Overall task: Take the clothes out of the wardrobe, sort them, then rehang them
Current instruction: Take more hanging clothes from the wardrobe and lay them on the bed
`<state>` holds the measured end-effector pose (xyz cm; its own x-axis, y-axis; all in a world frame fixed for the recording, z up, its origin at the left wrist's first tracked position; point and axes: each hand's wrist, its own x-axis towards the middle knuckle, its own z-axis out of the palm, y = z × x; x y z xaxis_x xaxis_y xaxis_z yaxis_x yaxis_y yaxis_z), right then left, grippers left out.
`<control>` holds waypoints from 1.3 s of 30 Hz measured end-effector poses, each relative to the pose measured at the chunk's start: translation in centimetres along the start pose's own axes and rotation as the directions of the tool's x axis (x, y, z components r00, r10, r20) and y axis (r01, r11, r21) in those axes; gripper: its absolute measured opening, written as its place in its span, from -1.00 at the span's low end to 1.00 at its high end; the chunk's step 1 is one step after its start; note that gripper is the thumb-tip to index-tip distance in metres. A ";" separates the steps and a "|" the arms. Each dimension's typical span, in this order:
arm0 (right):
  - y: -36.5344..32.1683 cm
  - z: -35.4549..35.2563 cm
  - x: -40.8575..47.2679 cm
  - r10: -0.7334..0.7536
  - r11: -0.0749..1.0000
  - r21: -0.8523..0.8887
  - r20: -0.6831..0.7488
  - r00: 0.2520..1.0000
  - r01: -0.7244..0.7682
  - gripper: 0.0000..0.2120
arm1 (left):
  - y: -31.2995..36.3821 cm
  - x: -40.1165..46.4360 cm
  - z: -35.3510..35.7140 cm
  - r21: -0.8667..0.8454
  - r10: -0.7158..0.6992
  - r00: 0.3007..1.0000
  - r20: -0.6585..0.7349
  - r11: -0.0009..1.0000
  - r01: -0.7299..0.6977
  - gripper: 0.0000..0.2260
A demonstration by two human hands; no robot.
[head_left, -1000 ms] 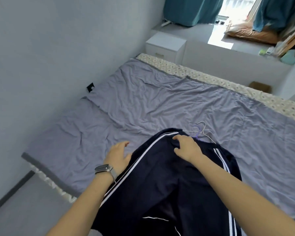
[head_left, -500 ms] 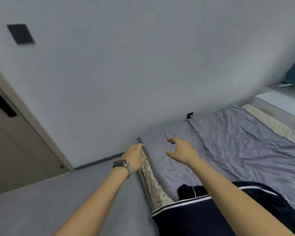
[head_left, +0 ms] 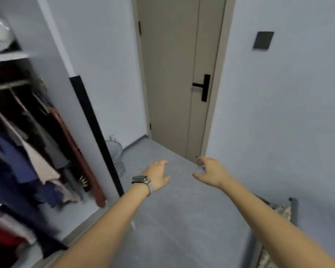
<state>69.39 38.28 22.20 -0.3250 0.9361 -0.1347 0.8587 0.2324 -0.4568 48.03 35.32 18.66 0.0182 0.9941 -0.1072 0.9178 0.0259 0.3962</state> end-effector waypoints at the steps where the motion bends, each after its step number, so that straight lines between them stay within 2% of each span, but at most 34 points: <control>1: -2.4 1.1 0.9 -0.048 0.998 -0.024 0.043 0.998 0.049 -0.41 | -2.7 -1.2 -1.1 0.000 -0.049 0.999 -0.016 0.999 0.049 -0.46; 5: -12.3 5.3 4.1 -0.228 0.963 -0.096 0.222 0.948 0.253 -0.32 | -13.0 -7.2 -5.7 -0.011 -0.245 0.965 -0.098 0.969 0.245 -0.43; 9: -22.8 9.8 7.1 -0.372 0.902 -0.095 0.326 0.869 0.422 -0.31 | -22.5 -13.0 -10.2 -0.031 -0.394 0.909 -0.133 0.919 0.394 -0.36; 12: -31.0 14.0 9.4 -0.444 0.861 -0.071 0.382 0.811 0.504 -0.31 | -29.7 -16.8 -13.5 -0.070 -0.495 0.854 -0.163 0.869 0.490 -0.37; 14: -35.8 16.7 10.7 -0.466 0.860 -0.006 0.397 0.790 0.510 -0.32 | -33.9 -18.6 -15.2 -0.175 -0.552 0.808 -0.206 0.833 0.525 -0.40; 16: -39.9 19.1 12.0 -0.475 0.873 0.099 0.397 0.785 0.478 -0.35 | -37.0 -19.9 -16.6 -0.379 -0.620 0.745 -0.246 0.769 0.515 -0.43; 18: -43.4 21.1 13.3 -0.471 0.881 0.168 0.389 0.792 0.441 -0.39 | -39.9 -20.6 -17.8 -0.480 -0.666 0.692 -0.277 0.720 0.501 -0.46; 23: -50.2 24.4 17.9 -0.495 0.869 0.251 0.385 0.779 0.427 -0.41 | -46.3 -19.9 -19.9 -0.511 -0.708 0.638 -0.304 0.686 0.518 -0.48; 27: -55.2 27.0 23.0 -0.511 0.857 0.307 0.396 0.763 0.414 -0.43 | -50.6 -17.3 -21.3 -0.603 -0.749 0.599 -0.285 0.625 0.495 -0.48; 31: -61.4 28.7 28.5 -0.610 0.787 0.338 0.299 0.733 0.517 -0.47 | -55.3 -13.7 -22.5 -0.651 -0.786 0.548 -0.287 0.580 0.491 -0.46; 35: -68.4 28.7 33.9 -0.649 0.743 0.391 0.226 0.727 0.543 -0.55 | -58.2 -10.8 -24.6 -0.693 -0.824 0.490 -0.285 0.530 0.488 -0.47; 37: -71.5 29.2 36.5 -0.637 0.746 0.415 0.215 0.740 0.521 -0.49 | -59.3 -9.8 -25.5 -0.720 -0.835 0.468 -0.289 0.512 0.469 -0.47; 39: -74.0 30.2 38.7 -0.593 0.766 0.480 0.269 0.759 0.428 -0.42 | -60.5 -9.3 -26.1 -0.742 -0.846 0.429 -0.317 0.503 0.443 -0.48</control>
<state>-18.66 49.34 24.23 -0.8623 0.5019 -0.0679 0.3284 0.4521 -0.8293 -18.02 27.29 19.51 -0.8941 0.4383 -0.0921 0.1751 0.5314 0.8288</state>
